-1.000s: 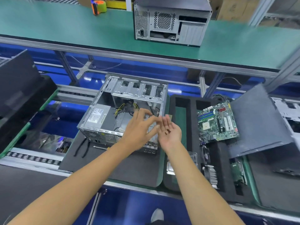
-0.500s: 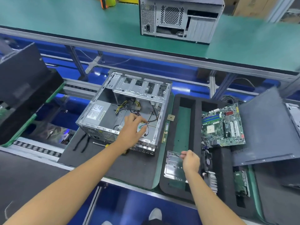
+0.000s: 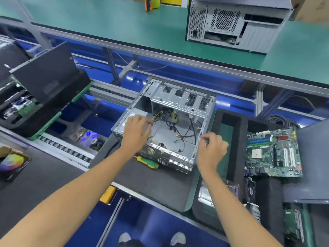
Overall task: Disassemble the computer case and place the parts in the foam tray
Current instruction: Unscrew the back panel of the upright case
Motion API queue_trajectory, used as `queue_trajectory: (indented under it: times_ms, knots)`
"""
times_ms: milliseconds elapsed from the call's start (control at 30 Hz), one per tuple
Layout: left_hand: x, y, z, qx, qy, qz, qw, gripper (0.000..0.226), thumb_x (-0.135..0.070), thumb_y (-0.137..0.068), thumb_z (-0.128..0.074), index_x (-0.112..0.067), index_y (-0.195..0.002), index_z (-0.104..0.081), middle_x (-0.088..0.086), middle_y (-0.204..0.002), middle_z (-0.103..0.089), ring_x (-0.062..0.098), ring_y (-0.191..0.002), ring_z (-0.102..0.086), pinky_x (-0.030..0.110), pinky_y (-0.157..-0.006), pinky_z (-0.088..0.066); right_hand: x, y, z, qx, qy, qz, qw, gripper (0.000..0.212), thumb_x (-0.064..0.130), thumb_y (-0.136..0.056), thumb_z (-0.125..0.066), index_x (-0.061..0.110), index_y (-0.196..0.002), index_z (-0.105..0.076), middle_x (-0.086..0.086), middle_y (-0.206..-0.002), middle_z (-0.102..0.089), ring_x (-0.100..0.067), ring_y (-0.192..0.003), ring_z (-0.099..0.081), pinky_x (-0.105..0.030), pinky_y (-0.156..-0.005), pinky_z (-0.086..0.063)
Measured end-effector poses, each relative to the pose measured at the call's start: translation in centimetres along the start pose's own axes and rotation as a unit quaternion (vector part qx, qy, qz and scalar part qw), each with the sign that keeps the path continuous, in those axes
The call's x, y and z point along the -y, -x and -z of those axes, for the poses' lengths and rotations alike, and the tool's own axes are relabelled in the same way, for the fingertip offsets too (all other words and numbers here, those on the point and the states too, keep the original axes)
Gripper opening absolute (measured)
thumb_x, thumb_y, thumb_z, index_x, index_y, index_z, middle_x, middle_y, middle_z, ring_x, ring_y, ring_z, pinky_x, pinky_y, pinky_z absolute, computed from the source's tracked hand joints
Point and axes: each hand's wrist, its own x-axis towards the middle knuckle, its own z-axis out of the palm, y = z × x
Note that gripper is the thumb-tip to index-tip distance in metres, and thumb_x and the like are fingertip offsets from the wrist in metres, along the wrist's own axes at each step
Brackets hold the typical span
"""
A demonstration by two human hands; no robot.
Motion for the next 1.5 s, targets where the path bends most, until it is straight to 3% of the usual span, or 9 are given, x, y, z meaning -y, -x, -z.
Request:
queue_trajectory:
  times_ms: [167,367,533,833,933,1033,1233,1367,1500]
  knots:
    - [5.1,4.5,0.2,-0.028,-0.031,-0.069,0.997,0.029,-0.038,-0.099,-0.052,-0.015,-0.114,-0.058,0.004,-0.118,-0.05,0.027,-0.109,-0.048,0.042,-0.093,-0.034,5.5,0.9,-5.0,0.268,0.037,0.133,0.954,0.018,0.031,-0.094,-0.054,0.024,-0.109,-0.061,0.002,-0.116,-0.054,-0.018,-0.102,-0.053,-0.037,-0.082,-0.042]
    - [9.6,6.8,1.5,-0.09,-0.011,0.044,0.995,0.042,-0.037,-0.096,-0.058,-0.004,-0.12,-0.053,0.015,-0.123,-0.051,0.03,-0.115,-0.043,0.041,-0.098,-0.03,7.5,3.6,-9.6,0.423,0.233,0.244,0.841,0.042,0.052,-0.094,-0.052,0.031,-0.13,-0.045,-0.005,-0.123,-0.061,-0.031,-0.108,-0.062,-0.042,-0.081,-0.047]
    - [8.7,11.2,0.5,0.203,-0.028,0.069,0.976,0.029,-0.048,-0.098,-0.057,-0.02,-0.102,-0.06,0.001,-0.094,-0.058,0.027,-0.097,-0.055,0.041,-0.079,-0.044,7.3,3.3,-10.0,0.431,0.298,0.238,0.818,0.033,0.039,-0.098,-0.048,0.032,-0.13,-0.042,-0.007,-0.106,-0.068,-0.034,-0.097,-0.064,-0.042,-0.074,-0.051]
    - [0.9,9.3,-4.9,0.268,0.129,0.525,0.797,0.076,-0.061,-0.092,-0.061,-0.005,-0.14,-0.043,0.015,-0.146,-0.047,0.033,-0.137,-0.041,0.042,-0.11,-0.038,7.4,3.8,-10.3,0.395,0.331,0.22,0.828,0.025,0.042,-0.093,-0.048,0.029,-0.115,-0.047,-0.002,-0.085,-0.067,-0.03,-0.08,-0.064,-0.037,-0.065,-0.051]
    - [1.0,8.5,-5.1,0.284,0.178,0.556,0.761,0.069,-0.055,-0.097,-0.058,-0.004,-0.142,-0.047,0.014,-0.148,-0.05,0.033,-0.138,-0.043,0.04,-0.11,-0.037,7.4,3.9,-10.4,0.39,0.347,0.22,0.824,0.02,0.045,-0.091,-0.046,0.032,-0.106,-0.044,0.004,-0.077,-0.06,-0.027,-0.074,-0.059,-0.032,-0.054,-0.036]
    - [2.1,8.5,-4.7,0.27,0.253,0.57,0.734,0.062,-0.049,-0.098,-0.061,-0.001,-0.136,-0.055,0.016,-0.14,-0.058,0.036,-0.13,-0.054,0.042,-0.109,-0.044,7.5,3.8,-10.5,0.385,0.344,0.198,0.833,0.043,0.046,-0.093,-0.049,0.034,-0.134,-0.047,-0.001,-0.098,-0.07,-0.028,-0.089,-0.063,-0.034,-0.063,-0.035]
    - [2.3,10.3,-2.5,0.156,0.494,0.595,0.615,0.033,-0.022,-0.101,-0.058,-0.001,-0.121,-0.042,0.019,-0.106,-0.064,0.029,-0.083,-0.07,0.043,-0.078,-0.061,7.8,3.5,-10.3,0.416,0.335,0.16,0.83,0.051,0.046,-0.095,-0.052,0.031,-0.144,-0.045,-0.002,-0.118,-0.07,-0.025,-0.101,-0.062,-0.036,-0.074,-0.038]
    - [3.5,12.7,-0.6,0.141,0.539,0.547,0.625,0.01,-0.015,-0.099,-0.042,-0.015,-0.104,-0.033,0.009,-0.096,-0.047,0.02,-0.067,-0.053,0.034,-0.049,-0.056,8.2,3.1,-10.2,0.447,0.259,0.08,0.852,0.03,0.04,-0.088,-0.062,0.035,-0.112,-0.045,0.004,-0.113,-0.068,-0.025,-0.091,-0.069,-0.031,-0.062,-0.043]
    - [5.3,14.6,0.6,0.119,0.534,0.441,0.712,0.02,-0.039,-0.091,-0.051,-0.035,-0.107,-0.038,0.01,-0.1,-0.052,0.016,-0.052,-0.045,0.027,-0.04,-0.038,9.5,3.3,-11.2,0.421,0.16,0.133,0.883,0.068,0.03,-0.081,-0.074,0.027,-0.137,-0.036,0.002,-0.139,-0.038,-0.027,-0.114,-0.055,-0.044,-0.089,-0.05]
